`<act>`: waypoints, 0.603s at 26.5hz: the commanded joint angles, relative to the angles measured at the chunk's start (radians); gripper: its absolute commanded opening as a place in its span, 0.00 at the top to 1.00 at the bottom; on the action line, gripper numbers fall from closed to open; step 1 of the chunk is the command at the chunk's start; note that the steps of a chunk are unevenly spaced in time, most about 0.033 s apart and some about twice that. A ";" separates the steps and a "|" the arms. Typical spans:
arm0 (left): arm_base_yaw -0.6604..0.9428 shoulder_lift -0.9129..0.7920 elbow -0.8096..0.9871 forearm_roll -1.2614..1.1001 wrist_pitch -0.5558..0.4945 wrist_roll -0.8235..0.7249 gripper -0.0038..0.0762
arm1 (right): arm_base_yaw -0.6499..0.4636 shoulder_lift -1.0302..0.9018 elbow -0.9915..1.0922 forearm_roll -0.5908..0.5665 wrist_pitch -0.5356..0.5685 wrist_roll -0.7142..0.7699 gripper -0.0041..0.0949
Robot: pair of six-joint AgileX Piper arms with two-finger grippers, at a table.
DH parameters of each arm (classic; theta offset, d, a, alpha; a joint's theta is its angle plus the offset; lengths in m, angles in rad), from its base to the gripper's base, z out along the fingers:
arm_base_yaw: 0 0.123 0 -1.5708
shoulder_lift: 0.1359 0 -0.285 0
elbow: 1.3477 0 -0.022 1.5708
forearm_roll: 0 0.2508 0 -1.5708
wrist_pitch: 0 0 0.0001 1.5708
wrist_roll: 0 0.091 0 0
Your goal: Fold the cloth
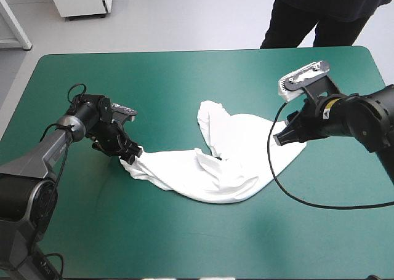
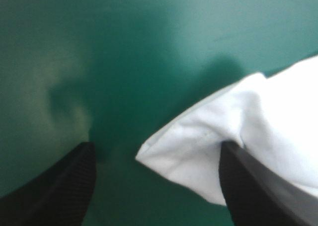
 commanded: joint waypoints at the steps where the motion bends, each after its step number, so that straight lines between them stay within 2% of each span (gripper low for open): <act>1: 0.001 -0.015 -0.021 -0.053 -0.020 0.023 0.34 | 0.000 -0.020 -0.029 0.005 -0.048 -0.008 0.54; 11: -0.029 0.041 -0.021 -0.152 -0.020 0.051 0.59 | 0.000 0.019 -0.029 -0.011 -0.048 -0.008 0.54; 16: -0.082 0.043 -0.021 -0.167 -0.040 0.046 0.74 | 0.000 0.098 -0.029 -0.085 -0.046 -0.008 0.54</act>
